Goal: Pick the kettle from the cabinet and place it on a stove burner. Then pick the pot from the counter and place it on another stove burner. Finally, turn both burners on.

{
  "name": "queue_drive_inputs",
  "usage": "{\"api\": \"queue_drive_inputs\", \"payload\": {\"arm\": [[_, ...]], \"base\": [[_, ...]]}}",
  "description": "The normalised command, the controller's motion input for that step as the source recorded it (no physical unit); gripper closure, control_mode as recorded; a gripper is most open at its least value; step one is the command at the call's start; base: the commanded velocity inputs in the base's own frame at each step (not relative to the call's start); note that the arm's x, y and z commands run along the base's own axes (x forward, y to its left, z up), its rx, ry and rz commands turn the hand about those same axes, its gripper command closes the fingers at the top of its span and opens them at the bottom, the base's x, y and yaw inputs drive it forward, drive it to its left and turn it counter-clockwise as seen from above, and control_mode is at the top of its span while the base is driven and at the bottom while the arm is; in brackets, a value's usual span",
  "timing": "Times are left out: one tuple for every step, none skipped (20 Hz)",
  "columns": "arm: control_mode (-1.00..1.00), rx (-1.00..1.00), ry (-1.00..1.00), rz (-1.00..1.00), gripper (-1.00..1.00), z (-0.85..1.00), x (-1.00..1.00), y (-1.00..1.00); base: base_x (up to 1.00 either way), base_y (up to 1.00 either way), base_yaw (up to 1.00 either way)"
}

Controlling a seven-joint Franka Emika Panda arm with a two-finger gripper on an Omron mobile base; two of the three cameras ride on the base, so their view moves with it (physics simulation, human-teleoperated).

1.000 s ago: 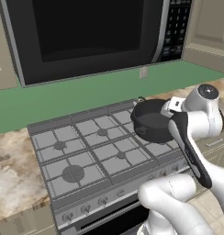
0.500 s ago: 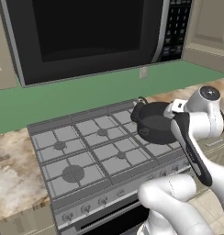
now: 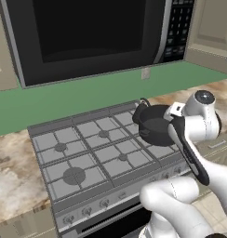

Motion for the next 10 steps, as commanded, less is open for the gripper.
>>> {"api": "queue_drive_inputs", "payload": {"arm": [[-1.00,0.00,0.02,-0.10,1.00,-0.18,0.21,-0.05],[-1.00,0.00,0.03,-0.10,1.00,-0.18,0.21,-0.04],[-1.00,0.00,0.03,-0.10,1.00,-0.17,0.22,-0.03],[-1.00,0.00,0.03,-0.09,1.00,-0.17,0.21,-0.07],[-1.00,0.00,0.04,-0.09,1.00,-0.17,0.21,-0.05],[-1.00,0.00,0.04,-0.08,1.00,-0.17,0.20,-0.05],[-1.00,0.00,0.04,-0.07,1.00,-0.19,0.21,-0.06],[-1.00,0.00,0.03,-0.06,1.00,-0.19,0.17,-0.11],[-1.00,0.00,0.03,-0.05,1.00,-0.19,0.18,-0.09],[-1.00,0.00,0.01,-0.05,1.00,-0.19,0.18,-0.09]], "base": [[0.00,0.00,0.00],[0.00,0.00,0.00],[0.00,0.00,0.00],[0.00,0.00,0.00],[0.00,0.00,0.00],[0.00,0.00,0.00],[0.00,0.00,0.00],[0.00,0.00,0.00],[0.00,0.00,0.00],[0.00,0.00,0.00]]}}
